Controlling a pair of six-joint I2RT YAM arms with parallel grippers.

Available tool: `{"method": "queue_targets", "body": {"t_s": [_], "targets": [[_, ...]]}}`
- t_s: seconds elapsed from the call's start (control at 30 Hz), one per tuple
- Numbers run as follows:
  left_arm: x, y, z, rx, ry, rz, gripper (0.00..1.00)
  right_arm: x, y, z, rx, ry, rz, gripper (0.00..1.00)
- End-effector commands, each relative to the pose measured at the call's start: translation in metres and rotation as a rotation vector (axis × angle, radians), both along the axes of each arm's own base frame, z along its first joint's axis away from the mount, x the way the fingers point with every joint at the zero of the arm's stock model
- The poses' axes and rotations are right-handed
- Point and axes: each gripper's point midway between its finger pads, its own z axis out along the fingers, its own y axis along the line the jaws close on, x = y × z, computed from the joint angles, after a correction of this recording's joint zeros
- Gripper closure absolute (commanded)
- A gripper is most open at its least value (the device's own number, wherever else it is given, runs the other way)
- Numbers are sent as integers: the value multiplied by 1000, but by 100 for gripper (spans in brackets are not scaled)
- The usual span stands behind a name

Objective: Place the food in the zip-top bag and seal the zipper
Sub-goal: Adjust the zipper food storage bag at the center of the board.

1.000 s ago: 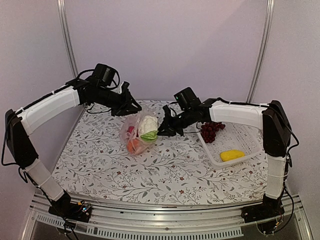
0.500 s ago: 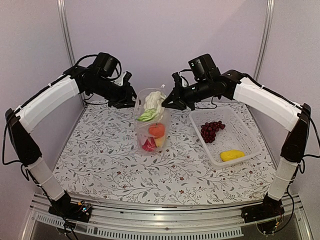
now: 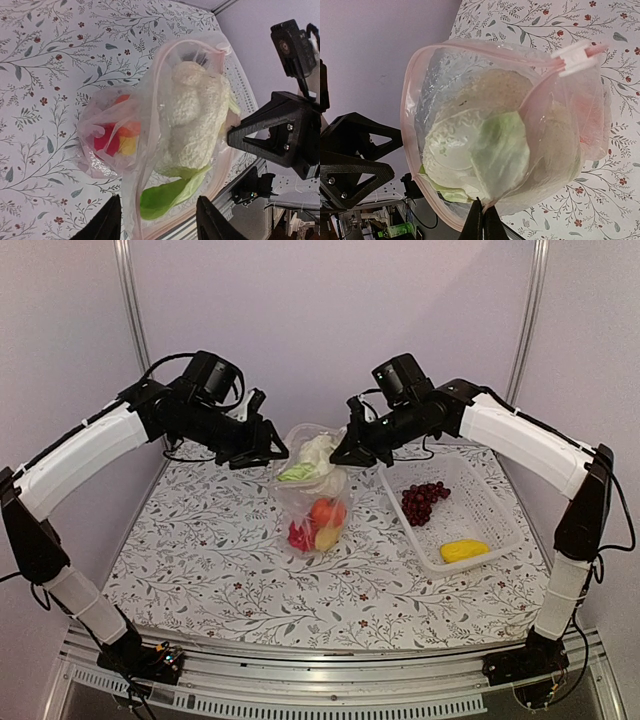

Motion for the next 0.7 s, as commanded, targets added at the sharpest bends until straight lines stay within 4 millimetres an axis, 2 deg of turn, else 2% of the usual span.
{"method": "queue_targets", "body": {"t_s": [0.0,0.07,0.13,0.3,0.33,0.4,0.43,0.53,0.67], "targets": [[5,-15,-9,10,-8,-16,53,2,1,5,0,-11,12,100],[9,-15,-15,29,-5,-12,61,1,0,5,-1,-11,16,100],[15,-16,-19,50,-6,2,74,1,-1,7,-3,-16,14,100],[28,-24,-17,50,-34,4,96,0,-5,5,-20,-17,8,100],[30,-26,-15,47,-38,1,100,0,-5,3,-21,-12,9,95],[31,-32,-10,36,-49,-14,100,1,-6,-3,-33,9,5,65],[31,-34,-4,28,-63,-18,100,2,-8,-6,-46,22,-9,57],[29,-36,18,9,-116,-18,100,6,-15,-10,-79,34,-48,49],[26,-37,26,-9,-127,-30,100,6,-19,-13,-82,53,-59,48]]}}
